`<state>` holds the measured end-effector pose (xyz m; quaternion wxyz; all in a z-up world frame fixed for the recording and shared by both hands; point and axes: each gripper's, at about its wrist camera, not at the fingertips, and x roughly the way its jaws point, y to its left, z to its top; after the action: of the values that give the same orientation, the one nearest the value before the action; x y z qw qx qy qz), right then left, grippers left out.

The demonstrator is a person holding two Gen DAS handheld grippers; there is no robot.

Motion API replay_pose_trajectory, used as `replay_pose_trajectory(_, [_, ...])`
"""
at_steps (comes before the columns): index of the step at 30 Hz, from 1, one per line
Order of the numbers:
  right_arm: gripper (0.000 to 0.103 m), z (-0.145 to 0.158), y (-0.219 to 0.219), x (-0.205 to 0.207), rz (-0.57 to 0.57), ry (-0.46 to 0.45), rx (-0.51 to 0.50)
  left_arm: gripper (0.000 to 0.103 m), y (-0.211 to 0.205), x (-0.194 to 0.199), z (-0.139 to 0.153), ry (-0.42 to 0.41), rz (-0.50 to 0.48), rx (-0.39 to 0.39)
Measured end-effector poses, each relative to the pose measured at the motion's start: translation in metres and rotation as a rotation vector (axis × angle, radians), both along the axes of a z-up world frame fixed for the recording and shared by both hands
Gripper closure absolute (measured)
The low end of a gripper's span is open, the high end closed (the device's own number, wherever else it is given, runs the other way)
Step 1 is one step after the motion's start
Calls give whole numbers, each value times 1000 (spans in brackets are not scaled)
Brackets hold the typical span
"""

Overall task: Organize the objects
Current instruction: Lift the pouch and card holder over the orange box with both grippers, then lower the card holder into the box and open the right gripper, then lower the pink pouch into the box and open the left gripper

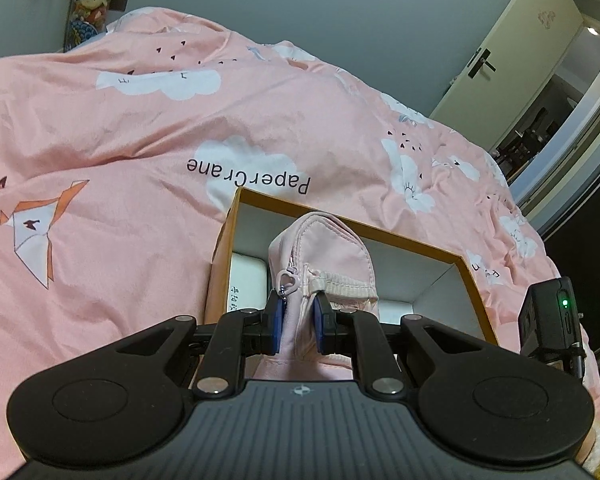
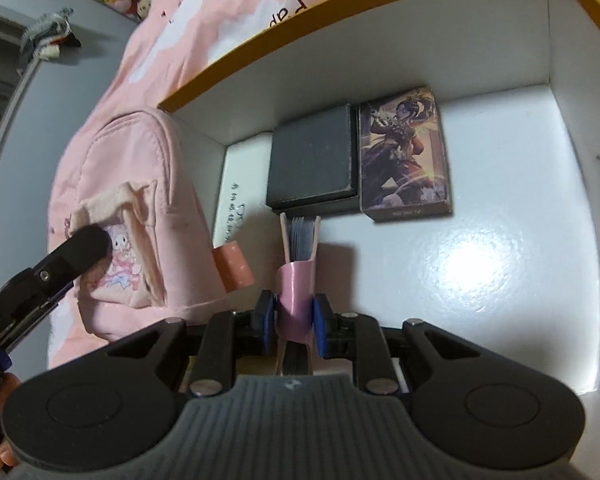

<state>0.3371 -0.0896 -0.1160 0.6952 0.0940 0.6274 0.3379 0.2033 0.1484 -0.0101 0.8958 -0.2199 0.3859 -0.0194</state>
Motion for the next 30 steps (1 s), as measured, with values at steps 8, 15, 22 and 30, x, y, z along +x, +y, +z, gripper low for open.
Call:
replay_pose_trajectory(8, [73,-4,9,2,20,-24,-171,86,5,3,-4,7,-1,-30])
replay_pose_trajectory(15, [70,-7,18,2,36,-8,-235,86,7,2,-1,1,16,-30])
replay_pose_trajectory(22, [64,5,6,5,38,-80,-270,86,4,6,-5,12,-11,-64])
replay_pose_trajectory(30, [72,38,-37,-3,-13,-253,-246,86,-19,19,-28,112,-59,-124])
